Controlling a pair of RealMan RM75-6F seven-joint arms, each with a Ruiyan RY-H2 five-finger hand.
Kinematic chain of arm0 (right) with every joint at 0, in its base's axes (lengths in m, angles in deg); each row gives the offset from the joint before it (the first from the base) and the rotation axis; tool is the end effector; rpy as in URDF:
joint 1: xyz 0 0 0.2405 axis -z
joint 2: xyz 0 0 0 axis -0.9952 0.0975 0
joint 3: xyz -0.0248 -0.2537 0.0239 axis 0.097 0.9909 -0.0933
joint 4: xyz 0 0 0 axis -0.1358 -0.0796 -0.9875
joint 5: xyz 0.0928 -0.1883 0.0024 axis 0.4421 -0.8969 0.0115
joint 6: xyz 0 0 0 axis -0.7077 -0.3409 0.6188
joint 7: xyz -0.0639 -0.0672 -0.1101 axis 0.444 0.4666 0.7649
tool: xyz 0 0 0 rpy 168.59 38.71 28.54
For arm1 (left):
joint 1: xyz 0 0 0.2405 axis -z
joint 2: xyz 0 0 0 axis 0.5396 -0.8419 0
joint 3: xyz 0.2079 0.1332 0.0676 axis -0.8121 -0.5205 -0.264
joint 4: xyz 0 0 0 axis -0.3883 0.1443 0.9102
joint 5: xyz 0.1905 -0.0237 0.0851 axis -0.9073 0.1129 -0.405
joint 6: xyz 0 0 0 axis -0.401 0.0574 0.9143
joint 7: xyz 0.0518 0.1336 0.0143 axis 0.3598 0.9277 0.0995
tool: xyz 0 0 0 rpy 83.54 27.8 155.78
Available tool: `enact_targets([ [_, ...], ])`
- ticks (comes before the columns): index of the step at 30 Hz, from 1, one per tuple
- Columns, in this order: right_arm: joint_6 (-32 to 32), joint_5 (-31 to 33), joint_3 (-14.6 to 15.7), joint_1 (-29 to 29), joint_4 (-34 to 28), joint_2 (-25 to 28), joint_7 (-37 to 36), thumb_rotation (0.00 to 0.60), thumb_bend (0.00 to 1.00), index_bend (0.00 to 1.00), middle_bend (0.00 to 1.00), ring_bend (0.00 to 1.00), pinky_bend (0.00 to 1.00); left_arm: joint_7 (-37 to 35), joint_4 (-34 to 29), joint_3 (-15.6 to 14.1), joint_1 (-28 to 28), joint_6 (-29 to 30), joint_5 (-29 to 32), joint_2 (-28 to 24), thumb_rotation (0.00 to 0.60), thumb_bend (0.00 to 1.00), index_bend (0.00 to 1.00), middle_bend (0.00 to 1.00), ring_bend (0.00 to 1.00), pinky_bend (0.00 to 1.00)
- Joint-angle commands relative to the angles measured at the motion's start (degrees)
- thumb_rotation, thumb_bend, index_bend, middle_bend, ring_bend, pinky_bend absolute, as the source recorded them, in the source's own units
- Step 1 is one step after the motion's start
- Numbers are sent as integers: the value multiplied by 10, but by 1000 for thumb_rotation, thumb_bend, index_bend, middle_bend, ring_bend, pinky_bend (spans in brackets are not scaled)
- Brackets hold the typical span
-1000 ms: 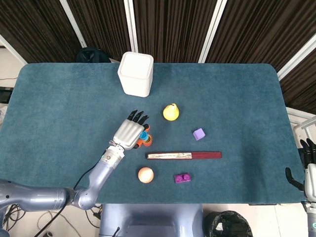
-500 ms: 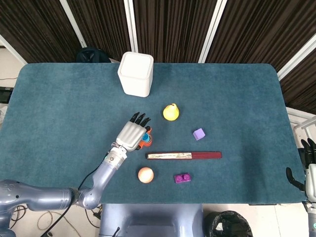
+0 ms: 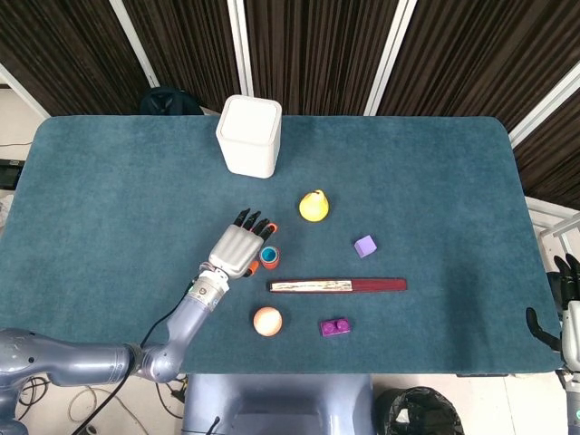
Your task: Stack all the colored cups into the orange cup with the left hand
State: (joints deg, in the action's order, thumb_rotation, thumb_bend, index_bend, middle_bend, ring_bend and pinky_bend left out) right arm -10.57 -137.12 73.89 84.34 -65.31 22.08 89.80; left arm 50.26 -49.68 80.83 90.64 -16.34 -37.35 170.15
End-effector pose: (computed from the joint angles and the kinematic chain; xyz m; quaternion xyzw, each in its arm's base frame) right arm -0.3213 -0.1717 0.1899 0.4905 -0.4088 0.3879 0.6647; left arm -0.0638 0.3495 -0.0551 -0.7994 -0.2939 -0.3025 0.4278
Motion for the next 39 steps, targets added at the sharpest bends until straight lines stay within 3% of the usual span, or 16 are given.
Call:
enact_targets([
  [1,1,0,0,0,0,-1,2,600,430,36,0,63,0,-1,-6,4,0,6,2,-5,600,296,57,111,0,0],
  [7,0,1,0,0,-2,-1,5,600,430,36,0,64,0,-23,-4,11,-8,19,-12,-15,600,295,153,128,0,0],
  [14,-3,5,-1,1,-4,-4,11,600,430,36,0,63,0,-40,21,18,-18,17,11,-22,600,295,217,129,0,0],
  [26,-1,10,-2,0,-5,-8,21,600,430,36,0,63,0,-68,76,17,-16,-12,7,3,600,296,323,136,0,0],
  [39,13,26,-6,-7,8,-18,27,600,430,36,0,63,0,-91,157,21,-12,-35,1,40,600,298,321,145,0,0],
])
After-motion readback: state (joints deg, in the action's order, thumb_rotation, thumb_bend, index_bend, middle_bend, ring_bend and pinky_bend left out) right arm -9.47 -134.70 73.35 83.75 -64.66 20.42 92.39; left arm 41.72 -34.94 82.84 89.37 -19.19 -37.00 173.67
